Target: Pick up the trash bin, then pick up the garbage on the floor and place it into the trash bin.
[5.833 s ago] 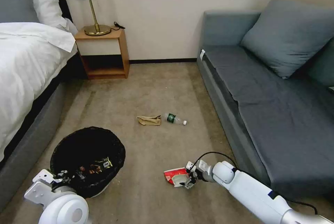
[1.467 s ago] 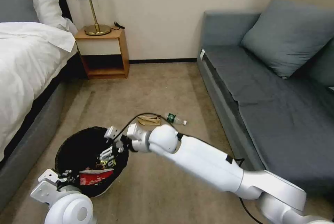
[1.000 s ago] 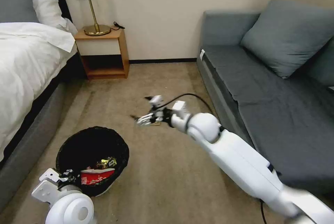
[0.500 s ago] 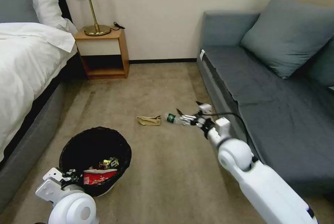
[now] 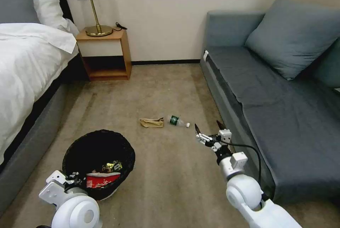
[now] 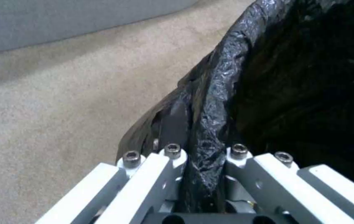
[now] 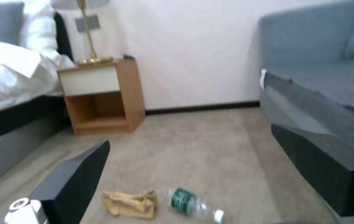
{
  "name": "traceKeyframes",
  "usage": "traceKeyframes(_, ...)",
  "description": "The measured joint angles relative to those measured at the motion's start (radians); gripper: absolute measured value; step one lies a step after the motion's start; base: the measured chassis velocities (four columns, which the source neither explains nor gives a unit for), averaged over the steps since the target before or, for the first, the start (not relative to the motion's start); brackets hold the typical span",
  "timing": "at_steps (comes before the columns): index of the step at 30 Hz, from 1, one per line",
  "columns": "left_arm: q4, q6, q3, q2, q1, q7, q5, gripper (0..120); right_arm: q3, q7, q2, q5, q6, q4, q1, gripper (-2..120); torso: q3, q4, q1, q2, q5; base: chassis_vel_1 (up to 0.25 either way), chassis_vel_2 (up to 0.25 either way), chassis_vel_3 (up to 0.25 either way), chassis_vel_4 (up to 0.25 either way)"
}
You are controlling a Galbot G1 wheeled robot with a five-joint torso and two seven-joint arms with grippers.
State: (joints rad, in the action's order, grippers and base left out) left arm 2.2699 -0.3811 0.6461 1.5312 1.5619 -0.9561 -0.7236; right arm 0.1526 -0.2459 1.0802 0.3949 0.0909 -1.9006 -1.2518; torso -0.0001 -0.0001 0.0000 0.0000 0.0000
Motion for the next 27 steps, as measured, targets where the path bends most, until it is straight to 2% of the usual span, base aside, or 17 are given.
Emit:
traceKeyframes(6,-0.006,0.000,-0.007,-0.001,-0.004,0.000,-0.001,0,0.044,0.070,0.013,-0.036,0.069,0.008,-0.047,100,0.000,0.0000,0.000,0.000,-0.0001,0.000,0.000,0.000,0.000)
traceKeyframes(27,0.000,0.001,-0.002,-0.001,-0.001,0.000,-0.003,0,0.034,0.097,0.025,-0.046,0.059,0.015,-0.037,100,0.000,0.0001,0.000,0.000,0.0000,0.000,0.000,0.000,0.000)
